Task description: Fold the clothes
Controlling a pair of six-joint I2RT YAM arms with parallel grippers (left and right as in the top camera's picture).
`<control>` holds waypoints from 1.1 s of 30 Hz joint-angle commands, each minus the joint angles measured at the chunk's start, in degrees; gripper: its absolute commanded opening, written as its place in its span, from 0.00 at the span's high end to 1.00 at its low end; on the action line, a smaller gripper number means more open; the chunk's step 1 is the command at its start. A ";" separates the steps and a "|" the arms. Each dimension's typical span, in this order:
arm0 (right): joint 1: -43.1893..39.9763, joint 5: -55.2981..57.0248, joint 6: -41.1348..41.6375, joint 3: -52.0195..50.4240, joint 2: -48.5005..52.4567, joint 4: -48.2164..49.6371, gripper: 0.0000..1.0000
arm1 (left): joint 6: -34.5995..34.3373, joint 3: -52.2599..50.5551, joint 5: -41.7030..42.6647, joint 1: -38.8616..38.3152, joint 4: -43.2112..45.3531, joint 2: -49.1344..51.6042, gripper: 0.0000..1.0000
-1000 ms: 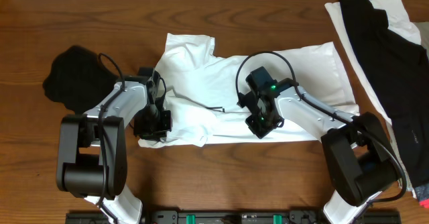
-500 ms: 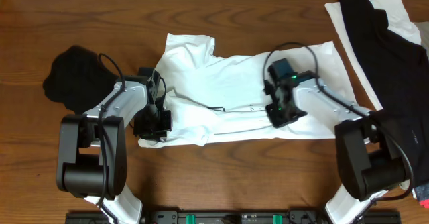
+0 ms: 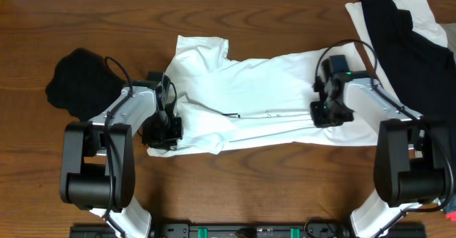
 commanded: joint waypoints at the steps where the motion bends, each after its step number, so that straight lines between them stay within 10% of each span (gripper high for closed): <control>1: -4.92 6.64 2.16 -0.74 1.55 0.09 0.88 | -0.09 -3.69 -1.81 0.17 3.72 5.38 0.82; 33: -19.80 7.50 9.29 -0.26 -0.39 -4.76 0.85 | -0.07 -3.69 -1.84 0.20 2.34 5.38 0.81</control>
